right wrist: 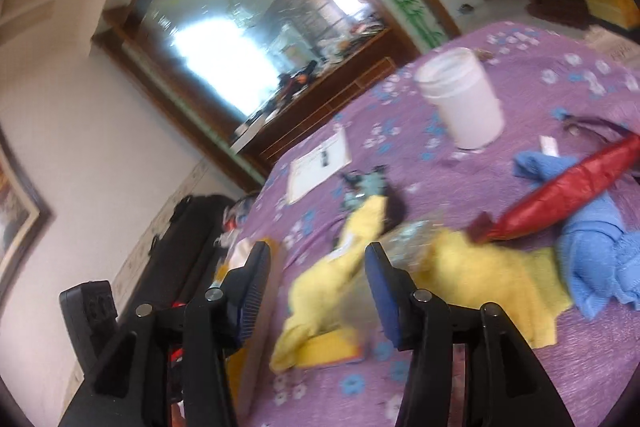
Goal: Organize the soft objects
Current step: 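Grasp the yellow towel with the left tool while the right tool reaches for the clear bag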
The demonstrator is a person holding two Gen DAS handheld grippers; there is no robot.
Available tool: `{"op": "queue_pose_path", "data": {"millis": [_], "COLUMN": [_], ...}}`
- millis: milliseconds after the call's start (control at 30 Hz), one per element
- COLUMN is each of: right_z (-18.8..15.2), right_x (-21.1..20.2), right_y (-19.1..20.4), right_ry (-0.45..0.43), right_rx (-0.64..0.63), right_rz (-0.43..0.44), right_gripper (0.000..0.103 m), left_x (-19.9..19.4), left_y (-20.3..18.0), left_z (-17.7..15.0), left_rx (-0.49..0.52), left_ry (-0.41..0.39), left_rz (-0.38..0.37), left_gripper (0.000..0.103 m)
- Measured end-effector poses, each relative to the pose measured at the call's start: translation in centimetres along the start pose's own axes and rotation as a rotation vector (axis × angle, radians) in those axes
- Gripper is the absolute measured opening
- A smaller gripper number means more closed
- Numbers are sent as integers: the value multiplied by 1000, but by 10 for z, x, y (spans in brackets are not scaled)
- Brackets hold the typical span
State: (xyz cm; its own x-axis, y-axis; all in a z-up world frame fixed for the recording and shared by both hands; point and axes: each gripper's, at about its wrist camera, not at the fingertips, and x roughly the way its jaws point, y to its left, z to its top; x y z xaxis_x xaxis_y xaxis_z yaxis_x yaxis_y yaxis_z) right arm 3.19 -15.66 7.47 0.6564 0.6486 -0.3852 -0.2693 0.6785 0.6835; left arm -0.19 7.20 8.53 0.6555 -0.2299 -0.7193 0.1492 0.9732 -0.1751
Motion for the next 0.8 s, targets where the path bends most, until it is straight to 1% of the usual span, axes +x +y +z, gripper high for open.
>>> {"op": "queue_pose_path", "data": {"millis": [100, 167, 267, 367, 400, 433, 467, 533, 633, 800], "right_z": [3, 5, 5, 5, 5, 4, 3, 2, 0, -6], "right_x": [2, 3, 1, -1, 1, 4, 7, 11, 12, 28], "right_y": [-13, -14, -15, -21, -23, -24, -26, -31, -32, -33], "right_ry": [18, 8, -1, -1, 8, 25, 40, 56, 62, 118], "right_rx": [59, 57, 62, 85, 88, 94, 103, 125, 124, 122], "right_rz": [27, 13, 2, -4, -10, -24, -35, -31, -42, -79], "right_gripper": [53, 53, 54, 58, 59, 59, 59, 59, 59, 59], "left_x": [32, 56, 87, 109, 111, 110, 108, 102, 89, 47], "left_y": [1, 1, 1, 0, -2, -4, -6, -5, -1, 3], "left_z": [17, 27, 33, 32, 31, 30, 29, 27, 25, 14], "left_rx": [-22, -43, -78, -114, -112, -103, -98, -107, -120, -130], "left_ry": [64, 108, 168, 189, 173, 150, 137, 95, 47, -117], "left_rz": [1, -13, 2, -12, -13, -9, 3, 5, 0, -4], "left_gripper": [80, 80, 80, 79, 75, 53, 48, 48, 48, 48]}}
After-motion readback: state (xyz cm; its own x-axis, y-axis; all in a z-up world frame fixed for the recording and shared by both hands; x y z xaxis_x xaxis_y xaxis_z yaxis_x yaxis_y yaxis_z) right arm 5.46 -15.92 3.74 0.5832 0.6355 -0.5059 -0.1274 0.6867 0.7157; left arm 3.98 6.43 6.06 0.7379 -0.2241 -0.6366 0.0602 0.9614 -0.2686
